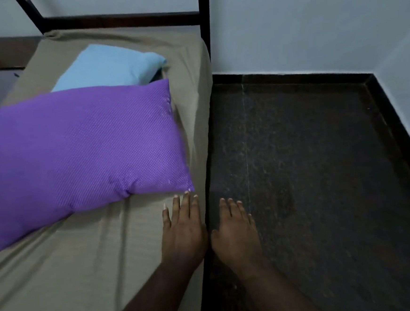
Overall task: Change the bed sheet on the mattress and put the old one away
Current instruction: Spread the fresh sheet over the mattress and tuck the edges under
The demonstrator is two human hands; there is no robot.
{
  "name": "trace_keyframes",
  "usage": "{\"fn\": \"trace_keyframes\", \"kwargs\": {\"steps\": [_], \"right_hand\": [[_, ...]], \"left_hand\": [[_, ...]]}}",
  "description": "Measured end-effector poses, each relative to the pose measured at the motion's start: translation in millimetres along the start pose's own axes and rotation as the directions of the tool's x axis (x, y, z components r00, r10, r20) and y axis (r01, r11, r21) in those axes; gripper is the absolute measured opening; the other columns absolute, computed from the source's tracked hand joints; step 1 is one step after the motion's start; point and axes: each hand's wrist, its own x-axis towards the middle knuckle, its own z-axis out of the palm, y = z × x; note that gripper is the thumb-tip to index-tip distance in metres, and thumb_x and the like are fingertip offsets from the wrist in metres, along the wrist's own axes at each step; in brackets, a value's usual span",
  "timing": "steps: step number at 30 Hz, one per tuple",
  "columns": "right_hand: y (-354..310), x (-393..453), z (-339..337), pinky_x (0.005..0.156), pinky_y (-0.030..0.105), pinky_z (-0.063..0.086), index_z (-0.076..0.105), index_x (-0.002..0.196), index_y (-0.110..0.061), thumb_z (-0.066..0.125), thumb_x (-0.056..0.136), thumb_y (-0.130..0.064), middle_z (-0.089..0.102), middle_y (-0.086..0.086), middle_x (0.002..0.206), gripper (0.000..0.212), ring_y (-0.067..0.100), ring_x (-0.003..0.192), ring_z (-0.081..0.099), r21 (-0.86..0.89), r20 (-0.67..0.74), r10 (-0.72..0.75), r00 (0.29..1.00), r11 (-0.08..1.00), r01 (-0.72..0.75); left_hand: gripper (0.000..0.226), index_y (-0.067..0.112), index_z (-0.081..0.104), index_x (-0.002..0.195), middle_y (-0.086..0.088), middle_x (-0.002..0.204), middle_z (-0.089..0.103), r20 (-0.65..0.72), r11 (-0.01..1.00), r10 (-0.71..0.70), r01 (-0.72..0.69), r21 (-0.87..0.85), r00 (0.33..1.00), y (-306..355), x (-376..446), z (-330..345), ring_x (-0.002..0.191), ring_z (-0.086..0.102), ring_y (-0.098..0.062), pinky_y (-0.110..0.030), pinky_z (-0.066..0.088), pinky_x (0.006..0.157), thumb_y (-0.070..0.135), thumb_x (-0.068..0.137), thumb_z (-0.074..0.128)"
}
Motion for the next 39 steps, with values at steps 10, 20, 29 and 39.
{"fn": "trace_keyframes", "kwargs": {"steps": [10,20,29,39], "right_hand": [[3,267,-90,0.124,0.04,0.016,0.013,0.16,-0.016,0.042,0.1,-0.044,0.018,0.005,0.166,0.072,0.021,0.154,0.01,0.155,0.036,0.003,0.999,0.988,-0.008],[-13,540,-201,0.115,0.032,0.031,0.019,0.159,-0.016,0.055,0.096,-0.034,0.034,0.006,0.16,0.075,0.022,0.145,0.033,0.275,0.133,0.021,0.991,0.96,-0.057],[-51,791,-269,0.086,0.014,0.034,0.052,0.145,-0.016,0.059,0.098,-0.025,0.059,0.001,0.142,0.048,0.019,0.126,0.057,0.503,0.148,0.097,0.984,0.849,-0.16],[-101,944,-275,0.105,0.035,0.045,0.058,0.14,-0.017,0.052,0.102,-0.027,0.063,0.01,0.136,0.04,0.031,0.125,0.058,0.314,-0.012,-0.155,0.988,0.937,0.151]], "left_hand": [[0.064,0.007,0.039,0.15,-0.014,0.153,0.046,0.003,0.999,0.018,-0.018,-0.042,1.0,18,294,-24,0.145,0.038,-0.031,-0.048,0.03,0.119,0.019,0.09,0.057],[0.061,0.006,0.047,0.143,-0.014,0.136,0.056,0.022,0.982,-0.089,0.092,-0.164,0.996,15,589,-38,0.12,0.058,-0.03,-0.044,0.052,0.097,0.02,0.084,0.052],[0.049,0.008,0.055,0.139,-0.016,0.132,0.058,0.025,0.931,-0.247,0.245,-0.272,0.969,-37,833,-58,0.118,0.055,-0.039,-0.05,0.051,0.095,0.021,0.092,0.053],[0.054,0.018,0.04,0.151,-0.006,0.159,0.037,0.136,0.907,-0.289,0.316,-0.277,0.948,-85,964,-57,0.136,0.049,-0.031,-0.046,0.045,0.108,0.025,0.098,0.034]]}}
